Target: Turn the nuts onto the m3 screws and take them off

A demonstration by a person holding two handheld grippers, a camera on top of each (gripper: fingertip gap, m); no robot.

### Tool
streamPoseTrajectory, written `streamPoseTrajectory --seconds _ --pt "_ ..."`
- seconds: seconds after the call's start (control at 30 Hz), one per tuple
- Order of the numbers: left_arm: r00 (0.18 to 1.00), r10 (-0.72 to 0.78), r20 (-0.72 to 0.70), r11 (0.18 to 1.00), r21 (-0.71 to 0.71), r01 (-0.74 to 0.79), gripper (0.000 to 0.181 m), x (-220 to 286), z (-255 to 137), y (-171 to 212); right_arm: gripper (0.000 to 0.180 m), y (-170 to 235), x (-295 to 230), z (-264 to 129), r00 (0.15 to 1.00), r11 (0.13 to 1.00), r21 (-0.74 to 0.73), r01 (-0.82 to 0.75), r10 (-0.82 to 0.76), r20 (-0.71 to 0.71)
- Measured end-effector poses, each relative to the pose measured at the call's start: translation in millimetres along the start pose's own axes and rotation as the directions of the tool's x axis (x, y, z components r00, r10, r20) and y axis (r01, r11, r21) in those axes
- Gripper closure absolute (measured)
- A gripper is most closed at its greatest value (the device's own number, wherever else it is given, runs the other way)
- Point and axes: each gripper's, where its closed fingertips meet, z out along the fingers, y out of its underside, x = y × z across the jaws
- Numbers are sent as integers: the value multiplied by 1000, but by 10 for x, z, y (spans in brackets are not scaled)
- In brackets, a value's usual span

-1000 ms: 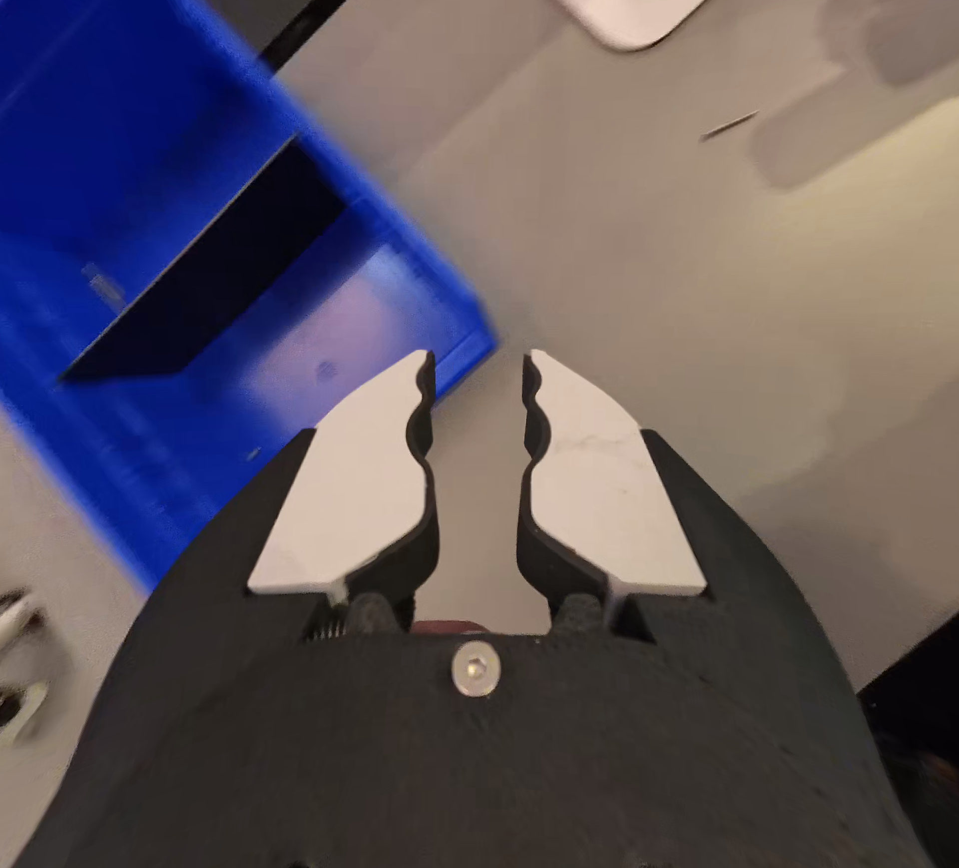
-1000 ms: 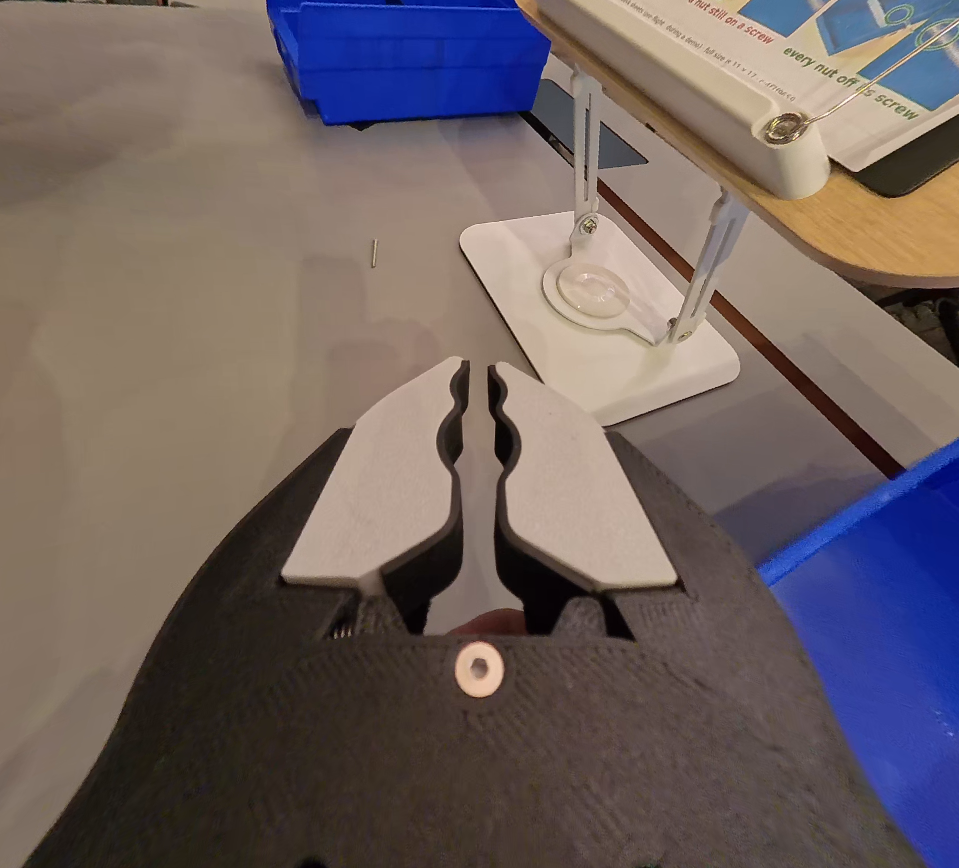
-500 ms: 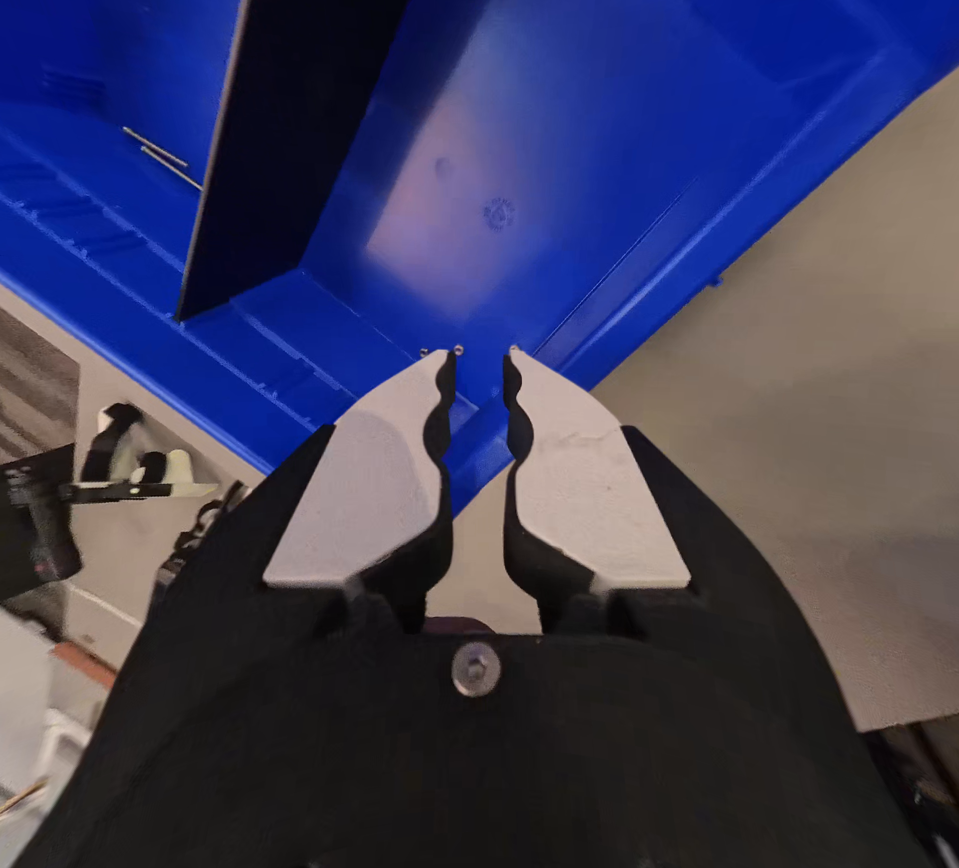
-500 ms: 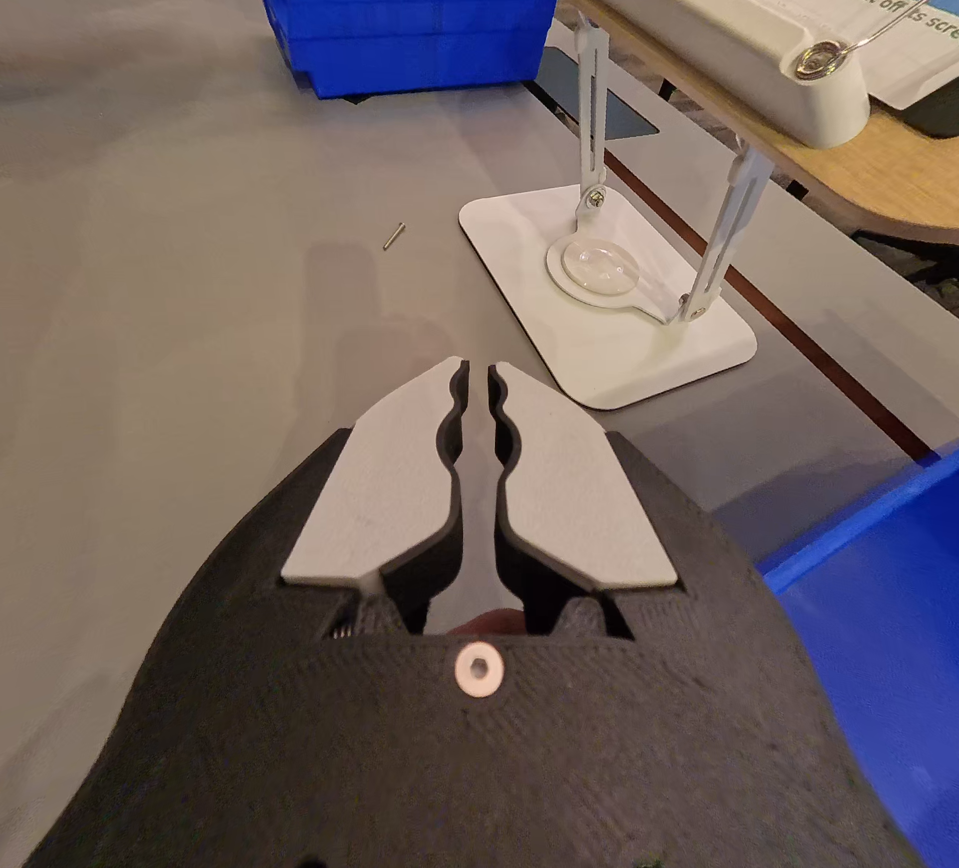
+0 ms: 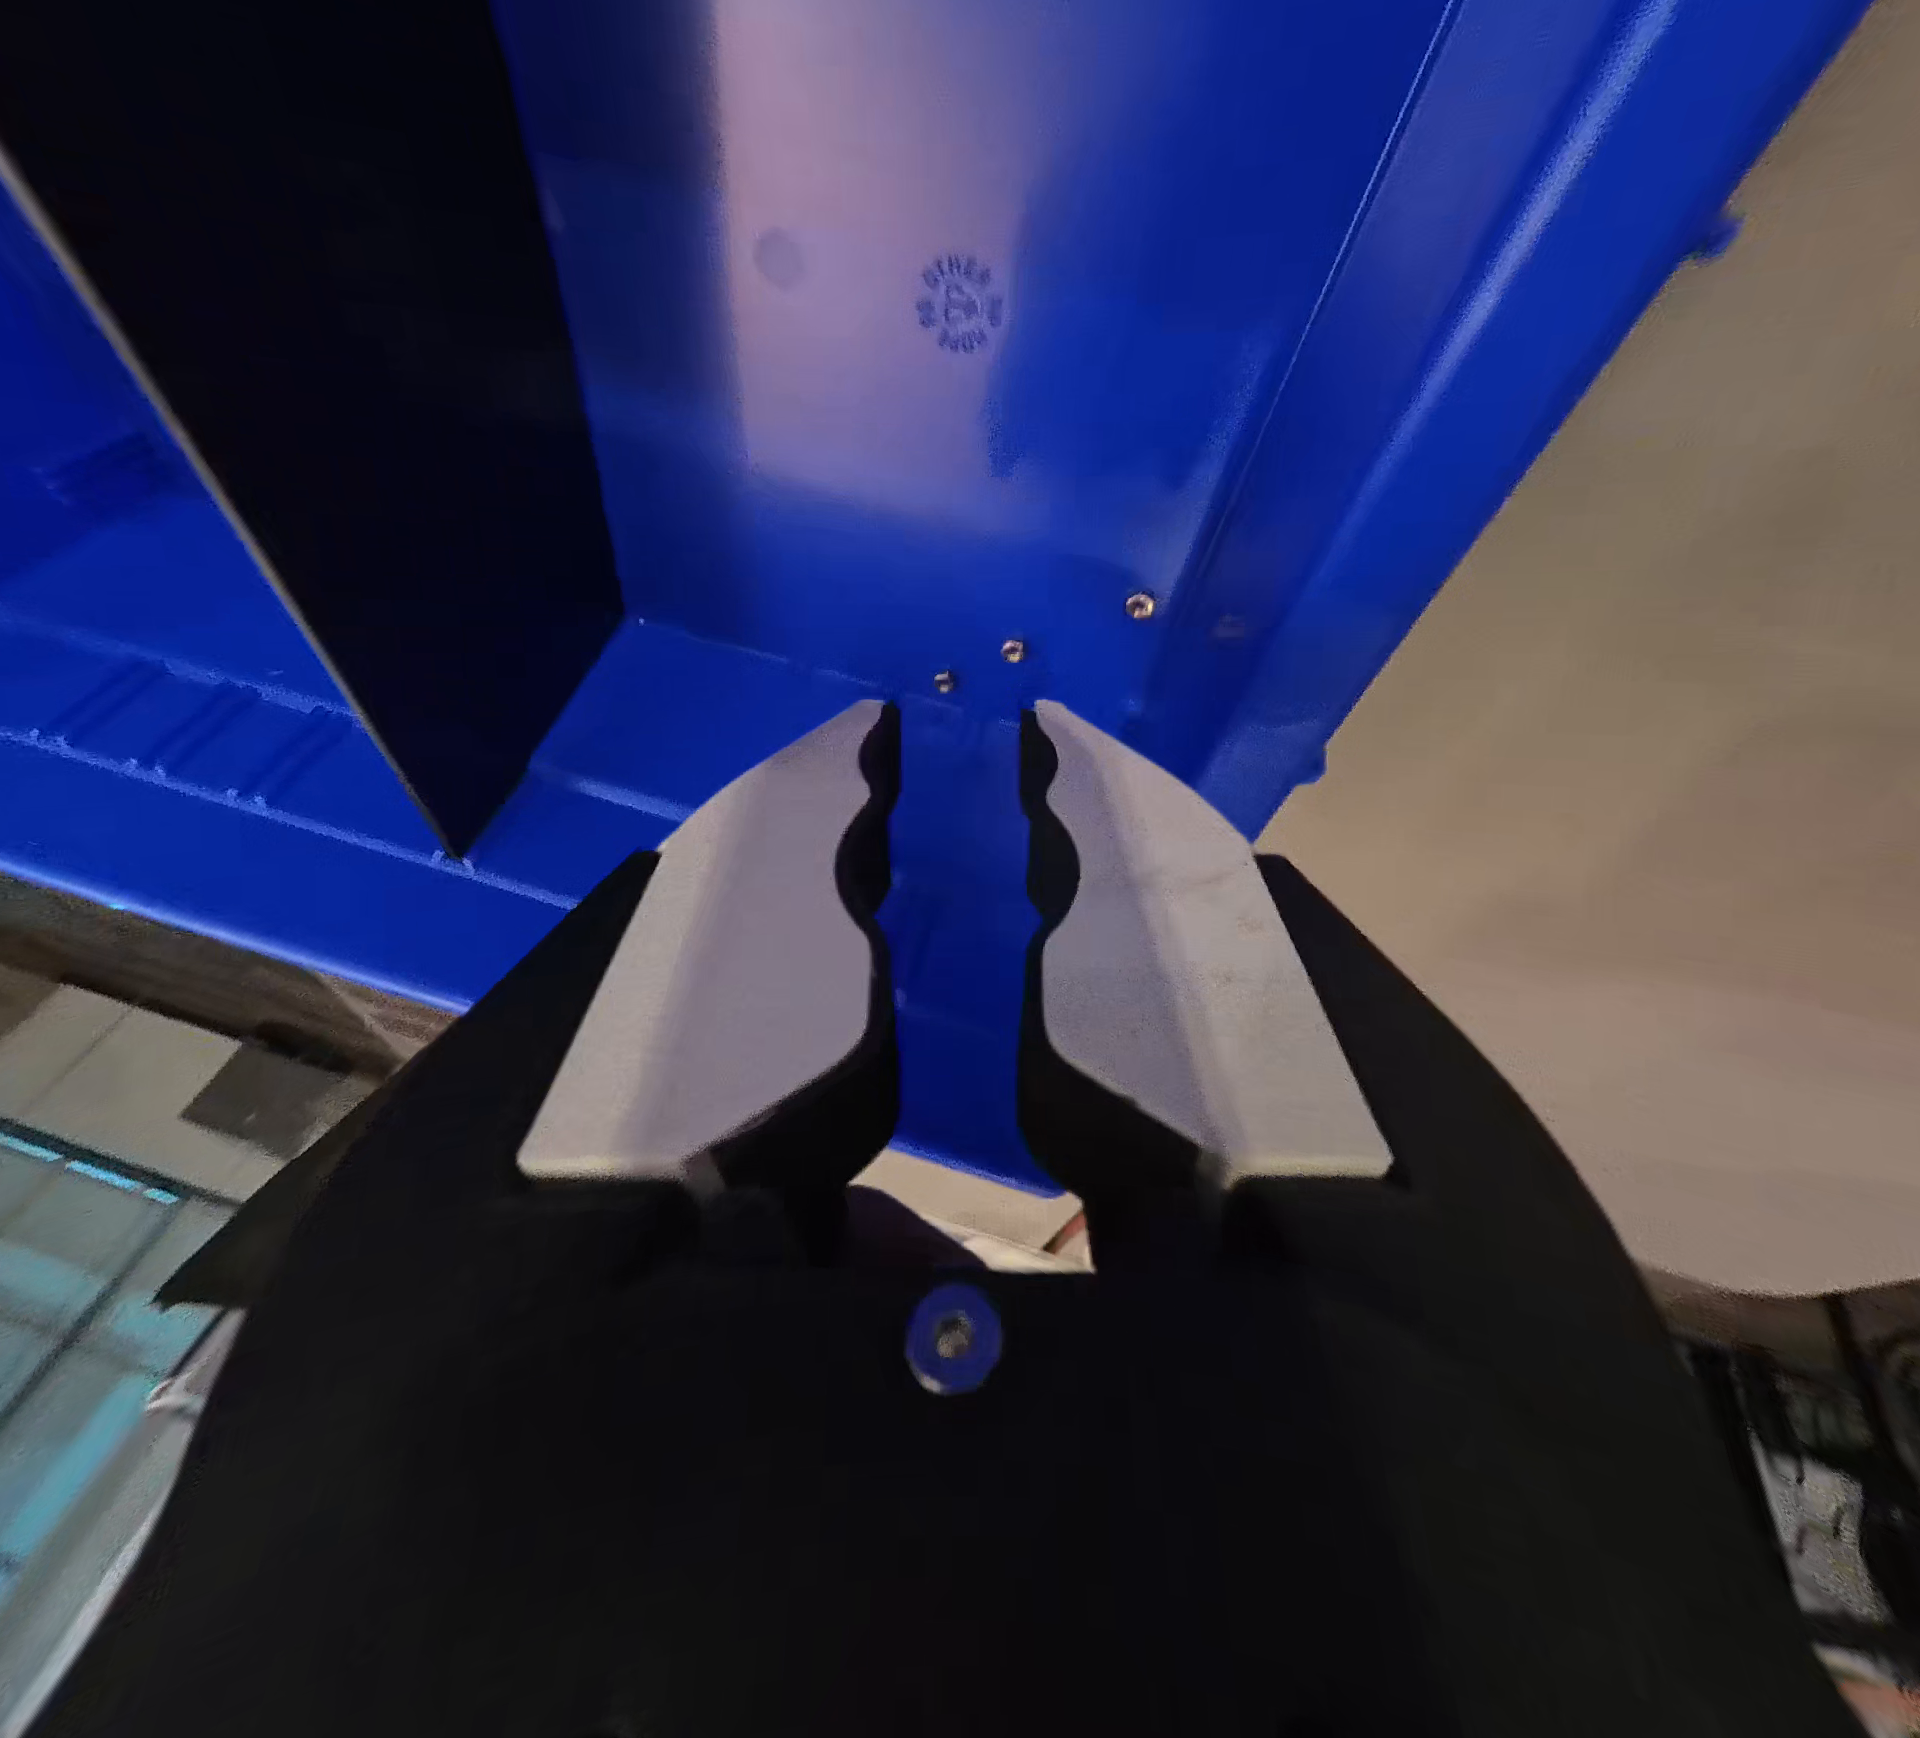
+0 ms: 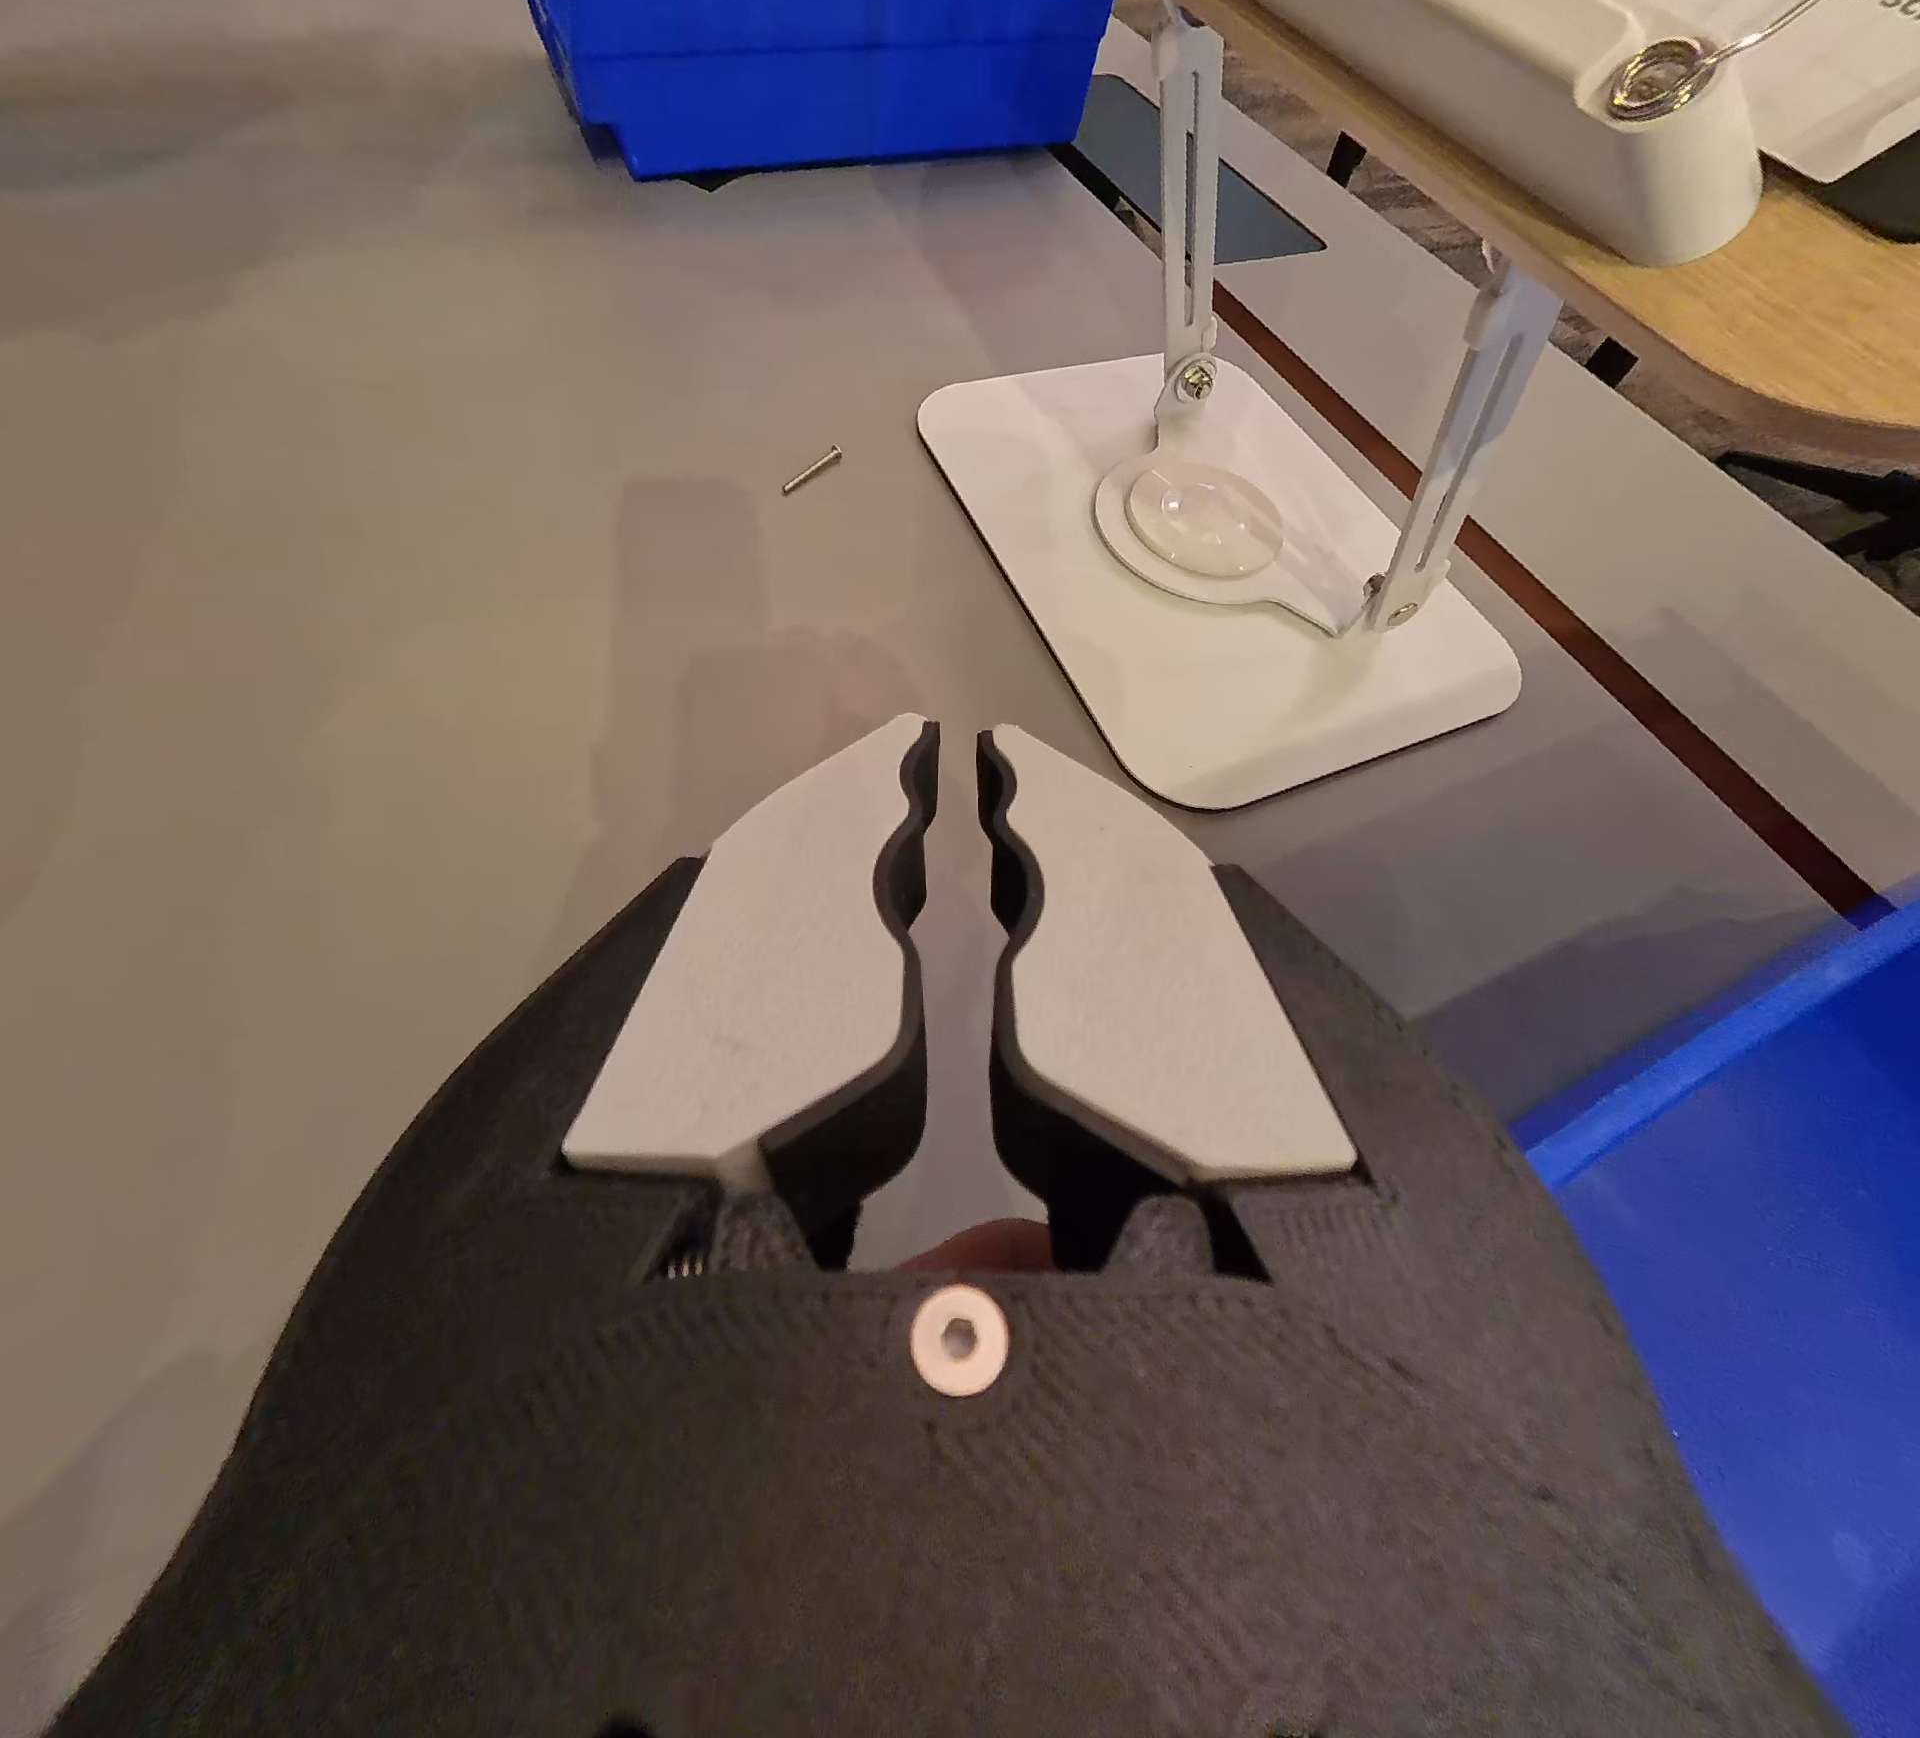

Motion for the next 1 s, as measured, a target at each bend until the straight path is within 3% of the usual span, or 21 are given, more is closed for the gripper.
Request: streamPoseTrajectory --seconds 0.4,0.67,1.0 --pt "977 174 -119 980 -73 -184 159 -12 120 43 173 81 16 55 1000 1000 -28 5 -5 -6" --pt "963 217 -159 969 -85 -232 155 68 306 52 173 113 22 76 1000 999 -32 -5 5 2" --pt "953 216 -214 963 -113 -243 163 126 391 83 173 83 24 42 1000 1000 -23 2 -2 0"
